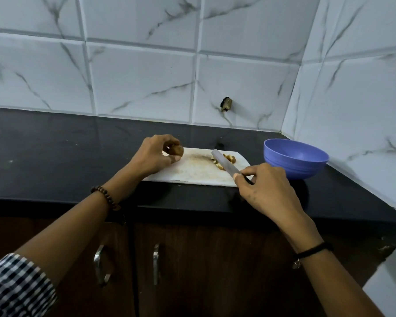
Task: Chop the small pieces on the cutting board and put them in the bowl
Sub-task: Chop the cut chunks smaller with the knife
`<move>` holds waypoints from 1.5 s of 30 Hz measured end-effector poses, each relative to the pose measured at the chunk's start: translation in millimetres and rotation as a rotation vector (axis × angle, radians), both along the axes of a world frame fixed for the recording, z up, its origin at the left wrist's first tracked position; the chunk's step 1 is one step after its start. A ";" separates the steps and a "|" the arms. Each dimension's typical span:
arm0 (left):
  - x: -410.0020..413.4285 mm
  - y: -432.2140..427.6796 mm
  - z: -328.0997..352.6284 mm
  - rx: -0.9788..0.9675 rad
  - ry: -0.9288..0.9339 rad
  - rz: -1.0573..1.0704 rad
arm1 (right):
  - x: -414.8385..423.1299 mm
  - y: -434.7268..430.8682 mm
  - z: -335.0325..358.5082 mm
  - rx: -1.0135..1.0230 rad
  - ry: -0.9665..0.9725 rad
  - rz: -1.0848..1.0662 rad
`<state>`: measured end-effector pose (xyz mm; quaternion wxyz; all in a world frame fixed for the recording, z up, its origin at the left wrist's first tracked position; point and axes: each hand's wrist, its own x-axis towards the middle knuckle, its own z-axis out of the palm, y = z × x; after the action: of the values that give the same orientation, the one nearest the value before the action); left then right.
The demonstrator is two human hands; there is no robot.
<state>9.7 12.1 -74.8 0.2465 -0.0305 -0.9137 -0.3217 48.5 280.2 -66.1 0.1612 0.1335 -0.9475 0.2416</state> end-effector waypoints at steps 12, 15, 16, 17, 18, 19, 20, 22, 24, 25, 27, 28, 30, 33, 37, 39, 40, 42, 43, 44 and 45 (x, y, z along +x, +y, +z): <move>-8.7 4.7 2.0 0.068 -0.140 -0.066 | 1.8 -11.2 1.9 -0.174 0.007 0.112; -12.3 4.1 -1.9 0.089 -0.126 -0.046 | 1.9 -21.0 0.4 -0.146 0.014 0.124; -13.1 5.2 -3.1 0.088 -0.111 -0.039 | 1.6 -24.6 -0.5 -0.126 0.019 0.124; -13.9 6.3 -4.3 0.080 -0.089 -0.032 | 0.8 -28.3 -0.8 -0.108 0.022 0.126; -14.5 7.4 -5.4 0.078 -0.067 -0.024 | -0.1 -31.8 -0.8 -0.098 0.019 0.128; -14.3 8.8 -6.5 0.089 -0.048 -0.015 | -1.2 -35.2 -0.2 -0.093 0.010 0.130; -14.2 9.7 -7.6 0.111 -0.033 -0.005 | -2.3 -38.8 0.7 -0.090 0.001 0.134; -14.4 10.4 -9.7 0.144 0.000 0.007 | -5.4 -46.4 2.2 -0.087 -0.004 0.149; -15.8 10.5 -11.3 0.144 0.020 0.014 | -7.7 -53.0 3.4 -0.077 0.008 0.162; -16.9 10.2 -11.6 0.139 0.025 0.017 | -8.6 -56.0 4.3 -0.064 0.017 0.163; -19.4 10.2 -11.2 0.125 0.026 0.019 | -10.9 -61.2 5.6 -0.024 0.025 0.156; -20.3 10.2 -10.6 0.114 0.024 0.019 | -11.9 -63.4 6.3 -0.003 0.024 0.149; -21.7 9.7 -9.6 0.105 0.020 0.011 | -13.0 -67.3 9.0 0.035 0.023 0.137; -23.1 7.8 -7.5 0.112 0.005 0.003 | -16.5 -71.4 12.9 0.065 0.043 0.131; -25.7 7.2 -4.8 0.095 -0.019 0.007 | -19.4 -76.6 16.2 0.074 0.054 0.117; -26.0 7.7 -2.7 0.094 -0.029 0.009 | -18.0 -78.6 15.8 0.093 0.066 0.104; -26.0 7.8 -2.0 0.092 -0.034 0.009 | -16.8 -78.5 14.9 0.092 0.060 0.096; -25.9 7.8 -1.2 0.092 -0.043 0.008 | -14.4 -75.1 12.0 0.059 0.025 0.088; -26.3 8.0 -1.2 0.095 -0.046 0.011 | -13.0 -71.5 10.0 0.030 0.002 0.087; -26.0 8.3 -1.1 0.097 -0.047 0.020 | -10.9 -66.6 8.4 -0.001 -0.020 0.084; -25.7 8.9 -0.9 0.099 -0.048 0.032 | -8.9 -60.9 6.5 -0.032 -0.037 0.077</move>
<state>-15.9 21.0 -75.7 0.2310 0.0039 -0.9025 -0.3634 39.5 219.3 -59.6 0.1362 0.1627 -0.9405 0.2654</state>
